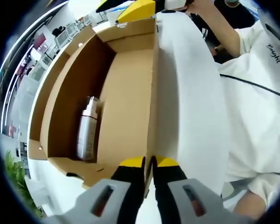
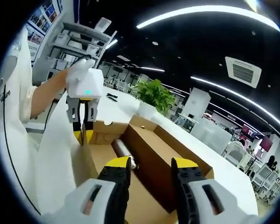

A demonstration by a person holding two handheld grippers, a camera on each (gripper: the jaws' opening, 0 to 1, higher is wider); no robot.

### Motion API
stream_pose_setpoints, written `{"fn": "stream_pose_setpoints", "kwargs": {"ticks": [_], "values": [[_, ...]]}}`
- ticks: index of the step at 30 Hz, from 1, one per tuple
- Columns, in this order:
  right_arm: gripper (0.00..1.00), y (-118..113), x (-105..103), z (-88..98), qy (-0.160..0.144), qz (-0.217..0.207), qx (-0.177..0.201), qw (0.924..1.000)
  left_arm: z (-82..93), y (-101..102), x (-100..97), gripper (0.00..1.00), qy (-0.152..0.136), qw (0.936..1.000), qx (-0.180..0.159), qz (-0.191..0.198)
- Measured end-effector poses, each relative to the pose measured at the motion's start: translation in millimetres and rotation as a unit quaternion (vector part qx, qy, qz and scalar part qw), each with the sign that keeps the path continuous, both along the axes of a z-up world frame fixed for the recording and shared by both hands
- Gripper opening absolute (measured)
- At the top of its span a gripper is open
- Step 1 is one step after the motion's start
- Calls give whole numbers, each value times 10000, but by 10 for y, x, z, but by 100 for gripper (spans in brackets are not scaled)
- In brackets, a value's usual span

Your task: Operate the shoe box by opening the lid, removing the specified soft item, and placing it in the target area until the item is outside and the box remains undamaged.

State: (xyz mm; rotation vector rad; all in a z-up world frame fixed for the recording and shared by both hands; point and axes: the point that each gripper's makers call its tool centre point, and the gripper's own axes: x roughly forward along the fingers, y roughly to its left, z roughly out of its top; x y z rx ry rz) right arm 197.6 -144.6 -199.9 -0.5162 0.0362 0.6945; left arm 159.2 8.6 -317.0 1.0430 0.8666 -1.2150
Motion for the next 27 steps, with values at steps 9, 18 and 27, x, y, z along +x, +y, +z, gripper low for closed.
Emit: {"fn": "stream_pose_setpoints", "kwargs": {"ticks": [9,18,27], "values": [[31,77,5,-19,-23,152,-38,9999,-2,0,3,6,11,10000,2,0],[32,175,25,-78,140,309,-145,9993,-2,-2,2,6,-15,10000,-2,-15],[33,267,9,-174,255,421,-230,9985,3,1,8,6,-44,10000,-29,-32]]}}
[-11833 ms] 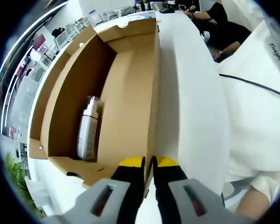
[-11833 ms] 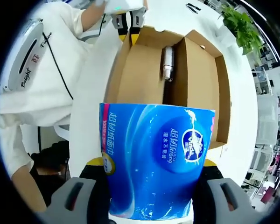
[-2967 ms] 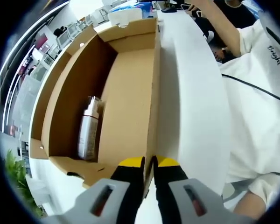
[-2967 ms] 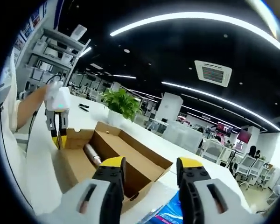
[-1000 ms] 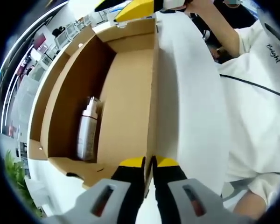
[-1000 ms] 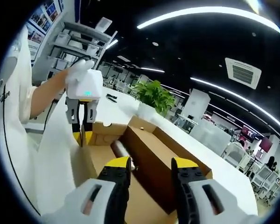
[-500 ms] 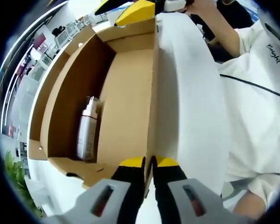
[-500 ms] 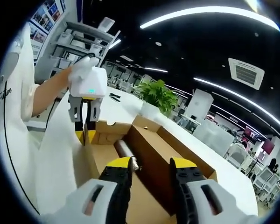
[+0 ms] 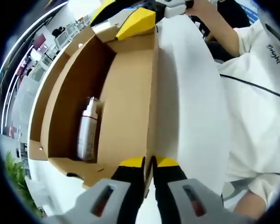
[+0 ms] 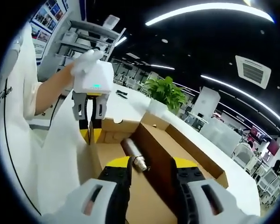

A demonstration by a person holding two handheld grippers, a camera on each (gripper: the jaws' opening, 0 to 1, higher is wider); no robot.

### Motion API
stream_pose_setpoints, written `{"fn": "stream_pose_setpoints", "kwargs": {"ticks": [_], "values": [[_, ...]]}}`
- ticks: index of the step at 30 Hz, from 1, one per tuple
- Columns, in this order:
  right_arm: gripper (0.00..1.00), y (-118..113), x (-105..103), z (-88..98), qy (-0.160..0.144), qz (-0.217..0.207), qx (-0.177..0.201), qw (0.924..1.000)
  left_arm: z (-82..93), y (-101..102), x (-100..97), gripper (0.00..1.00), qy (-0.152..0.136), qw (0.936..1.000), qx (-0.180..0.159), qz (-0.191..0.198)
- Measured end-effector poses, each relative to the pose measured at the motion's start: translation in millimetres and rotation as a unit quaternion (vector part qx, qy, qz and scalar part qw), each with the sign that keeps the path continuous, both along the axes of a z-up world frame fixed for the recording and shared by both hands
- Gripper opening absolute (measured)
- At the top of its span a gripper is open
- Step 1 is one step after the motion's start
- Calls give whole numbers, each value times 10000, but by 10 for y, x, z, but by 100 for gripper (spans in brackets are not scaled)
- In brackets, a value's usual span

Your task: Operate the shoe box by opening the lid, removing the specified soft item, and placing it in the target area until the item is outside and the box remains undamaged.

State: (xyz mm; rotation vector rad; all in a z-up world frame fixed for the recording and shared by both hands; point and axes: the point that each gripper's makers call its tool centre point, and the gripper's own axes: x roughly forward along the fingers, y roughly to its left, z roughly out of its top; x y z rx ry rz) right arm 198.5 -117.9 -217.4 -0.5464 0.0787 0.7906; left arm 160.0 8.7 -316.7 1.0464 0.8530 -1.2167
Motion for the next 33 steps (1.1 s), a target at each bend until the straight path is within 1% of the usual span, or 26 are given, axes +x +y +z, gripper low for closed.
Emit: {"fn": "stream_pose_setpoints", "kwargs": {"ticks": [7,8,10,13,19,23,24,25,28,29,31,32,33], "values": [[33,45,-3,-36,32,69,-79,9999,0,-1,-6,6,-13,10000,-7,-7],[32,62,1,-53,28,88,-110,9999,0,-1,-4,6,-11,10000,-8,-7],[32,89,-1,-118,73,127,-287,9995,0,0,-3,6,-10,10000,-9,-4],[33,104,24,-120,80,121,-298,9994,0,-1,-6,6,-25,10000,-8,-11],[34,201,84,-140,340,310,-294,9985,-1,-3,-7,6,-24,10000,3,-8],[34,282,129,-141,626,450,-177,9969,-2,-3,-9,6,-18,10000,16,-5],[34,299,133,-153,688,471,-213,9963,-2,-3,-9,6,-17,10000,15,-5],[34,340,144,-151,677,534,-248,9960,-2,-4,-9,6,-18,10000,13,-7],[33,444,161,-137,559,719,-418,9950,-3,-4,-2,6,-19,10000,11,-12],[33,475,181,-137,610,716,-434,9946,-3,-3,-1,6,-17,10000,10,-11],[34,506,206,-127,617,709,-499,9943,-3,-4,-2,6,-17,10000,11,-12],[35,540,206,-131,597,803,-643,9929,-3,-4,-3,6,-19,10000,11,-16],[35,583,231,-139,655,837,-708,9918,-3,-3,-4,6,-16,10000,14,-8]]}}
